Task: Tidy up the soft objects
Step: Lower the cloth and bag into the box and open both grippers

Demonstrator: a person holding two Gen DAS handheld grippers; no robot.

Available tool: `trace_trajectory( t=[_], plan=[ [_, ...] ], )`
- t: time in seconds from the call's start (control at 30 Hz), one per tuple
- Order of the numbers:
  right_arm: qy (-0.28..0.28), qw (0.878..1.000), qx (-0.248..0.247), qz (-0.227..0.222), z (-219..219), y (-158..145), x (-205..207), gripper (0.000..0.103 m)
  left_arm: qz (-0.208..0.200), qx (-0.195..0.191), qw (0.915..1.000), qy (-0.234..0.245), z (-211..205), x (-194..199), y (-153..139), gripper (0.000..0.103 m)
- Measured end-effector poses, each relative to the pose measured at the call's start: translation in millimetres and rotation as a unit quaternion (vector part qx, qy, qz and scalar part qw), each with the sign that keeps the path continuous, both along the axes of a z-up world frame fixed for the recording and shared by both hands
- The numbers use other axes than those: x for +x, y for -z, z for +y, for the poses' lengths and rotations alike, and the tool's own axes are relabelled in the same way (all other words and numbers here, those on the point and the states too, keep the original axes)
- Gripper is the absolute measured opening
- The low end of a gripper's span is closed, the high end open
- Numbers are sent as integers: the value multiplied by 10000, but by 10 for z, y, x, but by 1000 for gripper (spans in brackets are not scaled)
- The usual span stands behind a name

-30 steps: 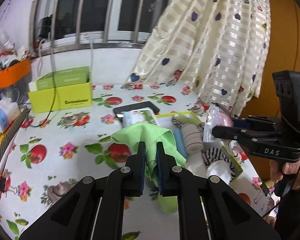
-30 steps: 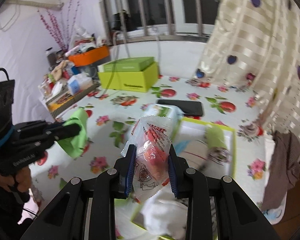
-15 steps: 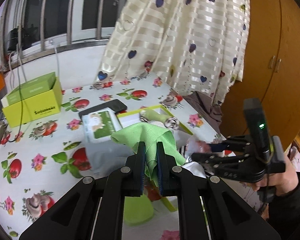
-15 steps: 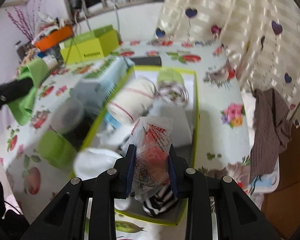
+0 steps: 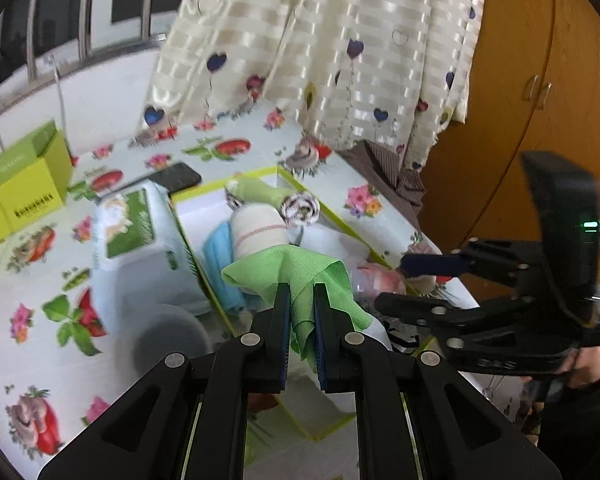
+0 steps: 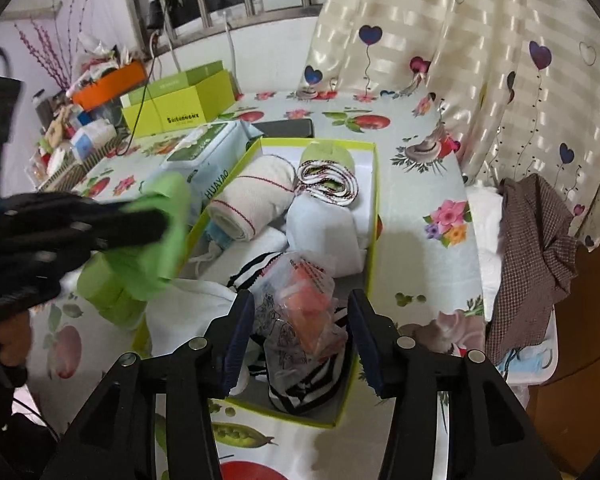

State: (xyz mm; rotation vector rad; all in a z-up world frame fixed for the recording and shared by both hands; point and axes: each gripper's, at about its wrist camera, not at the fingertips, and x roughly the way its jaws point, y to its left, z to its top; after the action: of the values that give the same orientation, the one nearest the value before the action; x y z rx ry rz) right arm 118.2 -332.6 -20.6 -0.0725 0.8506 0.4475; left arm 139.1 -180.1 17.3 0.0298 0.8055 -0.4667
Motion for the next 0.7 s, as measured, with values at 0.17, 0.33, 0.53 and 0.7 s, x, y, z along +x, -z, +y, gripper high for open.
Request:
trace_trajectory(
  t=[0.17,0.33,0.53,0.7],
  plan=[
    [43,10000,60,-53,-47,-32,-38,48,405,-25,9991,111,-94,183,254,12],
    [72,9999,72,-62,-61,-45,-54,48,421,26,9988,228,-148,175,302,19],
    [68,9998,87,-184,-32,-135,-129,48,202,-85,9996,168,-59,63,157,49],
    [73,9996,46,-275,10,-216,-231,50,104,-159,9998,-9,41,-62,47,49]
  ],
)
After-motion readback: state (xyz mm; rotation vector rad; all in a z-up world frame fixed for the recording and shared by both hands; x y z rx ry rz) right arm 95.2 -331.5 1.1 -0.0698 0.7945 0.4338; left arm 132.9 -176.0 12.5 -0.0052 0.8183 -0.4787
